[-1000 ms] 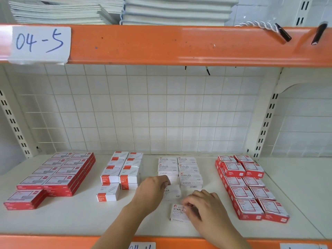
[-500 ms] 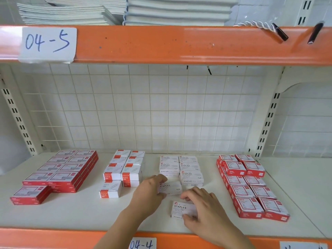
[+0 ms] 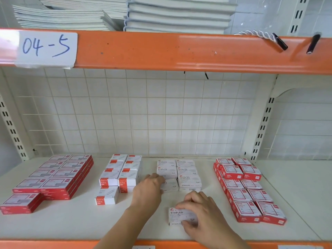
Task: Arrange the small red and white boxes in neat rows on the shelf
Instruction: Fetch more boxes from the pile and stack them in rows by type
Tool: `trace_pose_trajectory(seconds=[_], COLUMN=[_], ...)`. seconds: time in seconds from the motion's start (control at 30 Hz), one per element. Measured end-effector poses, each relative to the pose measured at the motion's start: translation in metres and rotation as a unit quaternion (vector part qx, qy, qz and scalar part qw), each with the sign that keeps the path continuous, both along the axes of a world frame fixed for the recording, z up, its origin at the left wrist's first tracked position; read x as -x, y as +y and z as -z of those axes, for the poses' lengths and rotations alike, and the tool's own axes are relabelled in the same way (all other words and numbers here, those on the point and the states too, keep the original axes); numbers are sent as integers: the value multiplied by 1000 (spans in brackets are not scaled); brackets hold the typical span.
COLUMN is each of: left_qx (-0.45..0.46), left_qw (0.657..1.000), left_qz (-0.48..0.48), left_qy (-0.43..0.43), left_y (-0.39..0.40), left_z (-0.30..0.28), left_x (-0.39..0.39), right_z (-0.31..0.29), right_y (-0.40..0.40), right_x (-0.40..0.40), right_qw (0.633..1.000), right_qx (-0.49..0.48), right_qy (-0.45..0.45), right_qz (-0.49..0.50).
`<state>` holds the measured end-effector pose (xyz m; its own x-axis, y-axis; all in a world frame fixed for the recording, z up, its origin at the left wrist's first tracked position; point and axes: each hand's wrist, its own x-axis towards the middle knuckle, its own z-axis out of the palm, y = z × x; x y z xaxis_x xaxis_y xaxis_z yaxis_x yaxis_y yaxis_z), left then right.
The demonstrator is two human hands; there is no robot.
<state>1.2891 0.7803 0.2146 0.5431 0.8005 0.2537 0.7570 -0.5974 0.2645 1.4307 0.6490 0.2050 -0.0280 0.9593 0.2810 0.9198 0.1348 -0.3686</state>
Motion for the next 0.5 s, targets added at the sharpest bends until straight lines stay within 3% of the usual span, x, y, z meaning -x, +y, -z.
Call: trace_pose_trajectory(seconds=[0.3, 0.5], left_qx=[-6, -4], left_qw=[1000, 978], left_qz=[8, -12], left_qy=[-28, -207], left_y=[4, 3], left_z=[7, 4], left_x=[2, 5], right_z=[4, -6], right_y=[9, 40], right_x=[5, 19], right_qw=[1000, 999], right_qx=[12, -25], right_qy=[2, -27], right_qz=[-21, -28])
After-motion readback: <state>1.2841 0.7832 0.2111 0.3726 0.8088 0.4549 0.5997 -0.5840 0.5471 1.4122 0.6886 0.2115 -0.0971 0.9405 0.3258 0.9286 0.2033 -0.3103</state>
